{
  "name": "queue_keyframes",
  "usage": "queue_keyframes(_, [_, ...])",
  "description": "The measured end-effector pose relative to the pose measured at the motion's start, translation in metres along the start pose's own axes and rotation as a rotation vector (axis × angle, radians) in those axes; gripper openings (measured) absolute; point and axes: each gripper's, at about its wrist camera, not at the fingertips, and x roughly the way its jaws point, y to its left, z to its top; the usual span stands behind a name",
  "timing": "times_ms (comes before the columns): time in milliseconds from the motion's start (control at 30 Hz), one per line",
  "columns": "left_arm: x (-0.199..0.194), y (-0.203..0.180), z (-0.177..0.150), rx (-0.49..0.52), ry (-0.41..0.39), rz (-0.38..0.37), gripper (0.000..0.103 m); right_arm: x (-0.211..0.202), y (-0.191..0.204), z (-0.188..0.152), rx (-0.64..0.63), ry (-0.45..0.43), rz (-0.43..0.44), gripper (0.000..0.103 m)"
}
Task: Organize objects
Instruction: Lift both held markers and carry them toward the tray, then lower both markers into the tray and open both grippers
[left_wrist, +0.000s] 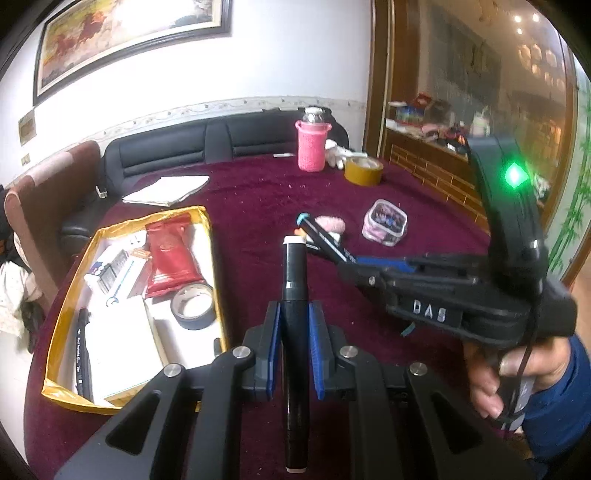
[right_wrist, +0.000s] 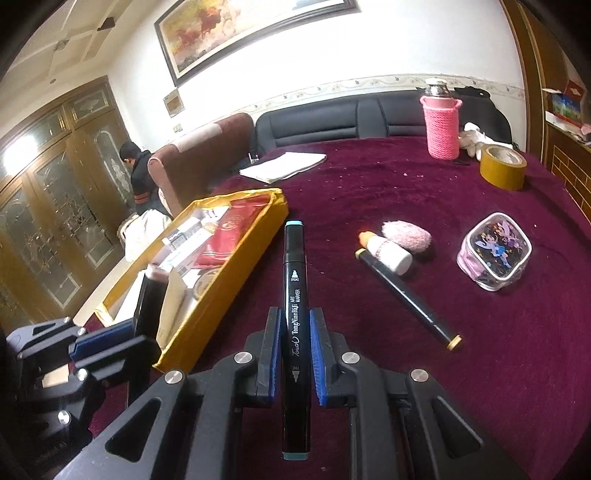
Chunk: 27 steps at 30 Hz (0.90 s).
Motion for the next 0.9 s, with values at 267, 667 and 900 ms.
queue_keyframes(267, [-0.038, 0.041, 0.008, -0.103, -0.076, -0.031, 0.014, -0.001, 0.031, 0.001, -0.037, -0.009, 0.029, 0.017])
queue_keyframes(667, [-0.068, 0.128, 0.0, -0.273, -0.137, 0.033, 0.014, 0.012, 0.067, 0.0, -0.064, 0.024, 0.076, 0.017])
queue_keyframes(900, [-0.043, 0.166, -0.007, -0.339, -0.089, 0.052, 0.014, 0.035, 0.093, 0.004, -0.081, 0.067, 0.094, 0.017])
